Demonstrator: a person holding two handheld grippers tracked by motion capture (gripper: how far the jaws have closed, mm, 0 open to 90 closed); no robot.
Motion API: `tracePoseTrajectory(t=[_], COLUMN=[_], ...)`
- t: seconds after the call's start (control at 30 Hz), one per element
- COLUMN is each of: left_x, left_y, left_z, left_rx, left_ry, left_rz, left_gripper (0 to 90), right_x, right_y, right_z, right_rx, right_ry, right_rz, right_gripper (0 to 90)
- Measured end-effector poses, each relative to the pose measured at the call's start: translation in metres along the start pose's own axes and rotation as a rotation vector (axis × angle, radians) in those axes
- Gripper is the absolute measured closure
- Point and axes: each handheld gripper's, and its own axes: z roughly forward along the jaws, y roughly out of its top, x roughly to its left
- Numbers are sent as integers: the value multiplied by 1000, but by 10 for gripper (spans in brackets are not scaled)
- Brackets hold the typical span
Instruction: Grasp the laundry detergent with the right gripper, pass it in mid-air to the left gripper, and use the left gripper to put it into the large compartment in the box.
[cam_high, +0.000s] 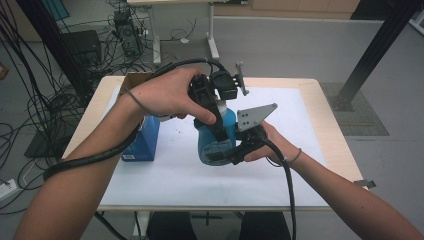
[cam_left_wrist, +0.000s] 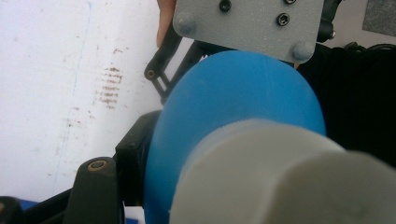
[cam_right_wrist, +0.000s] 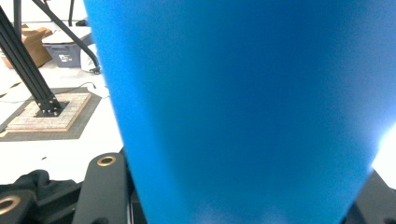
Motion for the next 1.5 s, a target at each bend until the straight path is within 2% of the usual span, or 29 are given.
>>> tracePoseTrajectory(t=[0.77,1.13,1.5], left_x=[-1,-2,-4], left_y=[0,-1,2], left_z=[0,0,0], left_rx=[6,19,44], left_ry=[3,24,43], left_rz=[0,-6,4], left_gripper=[352,358,368], right_x=[0,0,0], right_y=[0,0,1], right_z=[-1,1,1], right_rx=[1,-4,-15], right_ry=[-2,0,2], right_rz=[0,2,5], right_gripper=[409,409,409])
